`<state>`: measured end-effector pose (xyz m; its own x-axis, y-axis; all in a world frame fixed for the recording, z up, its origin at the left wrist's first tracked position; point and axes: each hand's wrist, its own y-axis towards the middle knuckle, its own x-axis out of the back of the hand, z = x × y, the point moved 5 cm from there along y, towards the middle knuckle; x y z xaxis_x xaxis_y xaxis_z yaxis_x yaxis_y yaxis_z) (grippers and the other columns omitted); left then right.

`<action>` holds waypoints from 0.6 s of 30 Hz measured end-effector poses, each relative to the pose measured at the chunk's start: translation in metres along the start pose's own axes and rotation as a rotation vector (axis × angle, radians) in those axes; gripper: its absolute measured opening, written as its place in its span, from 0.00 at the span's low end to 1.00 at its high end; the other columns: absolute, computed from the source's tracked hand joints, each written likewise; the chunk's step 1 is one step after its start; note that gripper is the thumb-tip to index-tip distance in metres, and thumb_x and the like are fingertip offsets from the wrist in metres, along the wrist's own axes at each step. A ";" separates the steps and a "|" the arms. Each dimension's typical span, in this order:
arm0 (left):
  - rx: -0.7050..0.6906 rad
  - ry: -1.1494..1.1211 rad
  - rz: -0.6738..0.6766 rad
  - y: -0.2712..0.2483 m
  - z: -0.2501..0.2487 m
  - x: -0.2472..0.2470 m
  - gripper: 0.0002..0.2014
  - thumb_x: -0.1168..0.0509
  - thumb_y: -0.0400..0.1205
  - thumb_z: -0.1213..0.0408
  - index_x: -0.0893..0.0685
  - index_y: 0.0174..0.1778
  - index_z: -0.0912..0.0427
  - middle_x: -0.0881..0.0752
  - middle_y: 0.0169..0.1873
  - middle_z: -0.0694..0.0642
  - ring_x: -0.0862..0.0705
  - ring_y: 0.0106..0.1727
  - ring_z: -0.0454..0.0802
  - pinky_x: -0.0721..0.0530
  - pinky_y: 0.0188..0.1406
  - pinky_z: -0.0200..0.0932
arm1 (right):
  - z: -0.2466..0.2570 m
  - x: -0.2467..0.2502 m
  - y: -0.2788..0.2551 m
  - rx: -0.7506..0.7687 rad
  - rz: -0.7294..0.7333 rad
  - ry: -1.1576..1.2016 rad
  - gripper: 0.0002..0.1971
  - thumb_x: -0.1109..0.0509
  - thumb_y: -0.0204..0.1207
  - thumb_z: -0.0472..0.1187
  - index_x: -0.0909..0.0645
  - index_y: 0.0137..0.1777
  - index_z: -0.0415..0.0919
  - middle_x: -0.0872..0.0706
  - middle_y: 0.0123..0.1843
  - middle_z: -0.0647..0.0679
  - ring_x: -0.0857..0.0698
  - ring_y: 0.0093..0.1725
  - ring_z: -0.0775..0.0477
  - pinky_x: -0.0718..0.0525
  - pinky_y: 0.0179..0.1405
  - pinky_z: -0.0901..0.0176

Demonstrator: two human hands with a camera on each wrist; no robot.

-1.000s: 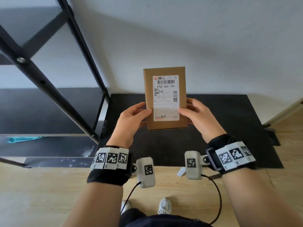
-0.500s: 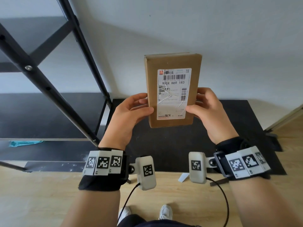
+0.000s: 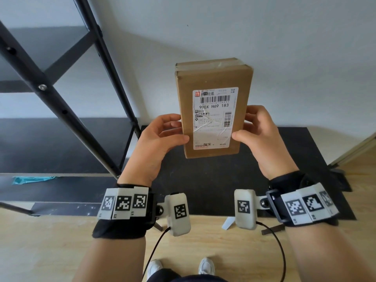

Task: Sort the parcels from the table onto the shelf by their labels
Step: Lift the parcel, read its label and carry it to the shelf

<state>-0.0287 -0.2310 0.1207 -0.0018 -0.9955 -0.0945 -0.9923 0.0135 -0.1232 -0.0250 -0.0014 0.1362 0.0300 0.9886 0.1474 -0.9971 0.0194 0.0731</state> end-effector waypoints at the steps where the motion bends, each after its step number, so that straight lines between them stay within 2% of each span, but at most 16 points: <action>1: -0.002 0.004 0.002 -0.001 -0.001 0.000 0.23 0.28 0.75 0.81 0.17 0.66 0.63 0.13 0.58 0.68 0.09 0.62 0.59 0.15 0.68 0.60 | 0.000 0.000 -0.001 0.001 0.001 -0.002 0.18 0.26 0.73 0.36 0.24 0.60 0.52 0.12 0.62 0.55 0.14 0.63 0.56 0.13 0.62 0.46; 5: -0.006 0.023 -0.001 -0.003 -0.003 0.000 0.22 0.28 0.75 0.80 0.17 0.65 0.61 0.12 0.55 0.62 0.09 0.61 0.58 0.15 0.68 0.60 | 0.001 -0.001 -0.003 -0.003 0.004 -0.007 0.18 0.26 0.73 0.38 0.24 0.59 0.54 0.12 0.62 0.55 0.14 0.64 0.56 0.14 0.63 0.46; 9: -0.030 0.065 -0.001 -0.006 -0.009 -0.003 0.21 0.25 0.75 0.75 0.16 0.65 0.59 0.10 0.48 0.53 0.09 0.59 0.57 0.15 0.68 0.59 | 0.000 0.001 -0.003 -0.023 -0.024 0.012 0.15 0.29 0.77 0.37 0.24 0.61 0.49 0.11 0.59 0.55 0.13 0.62 0.56 0.16 0.65 0.47; 12: -0.058 0.100 0.011 -0.010 -0.015 -0.008 0.21 0.23 0.75 0.69 0.16 0.65 0.58 0.12 0.46 0.53 0.09 0.55 0.55 0.13 0.67 0.57 | 0.000 0.004 -0.005 -0.042 -0.025 0.031 0.14 0.33 0.78 0.40 0.25 0.63 0.47 0.10 0.58 0.53 0.12 0.60 0.51 0.16 0.66 0.43; 18: -0.092 0.097 0.052 -0.012 -0.023 -0.015 0.24 0.19 0.66 0.61 0.16 0.57 0.54 0.16 0.43 0.52 0.15 0.50 0.53 0.12 0.62 0.54 | -0.002 0.005 -0.009 -0.061 -0.013 0.031 0.12 0.36 0.79 0.43 0.25 0.62 0.48 0.08 0.54 0.58 0.11 0.58 0.53 0.17 0.66 0.41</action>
<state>-0.0195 -0.2186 0.1459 -0.0607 -0.9982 -0.0019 -0.9977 0.0607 -0.0295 -0.0162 0.0037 0.1347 0.0416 0.9924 0.1161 -0.9991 0.0402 0.0144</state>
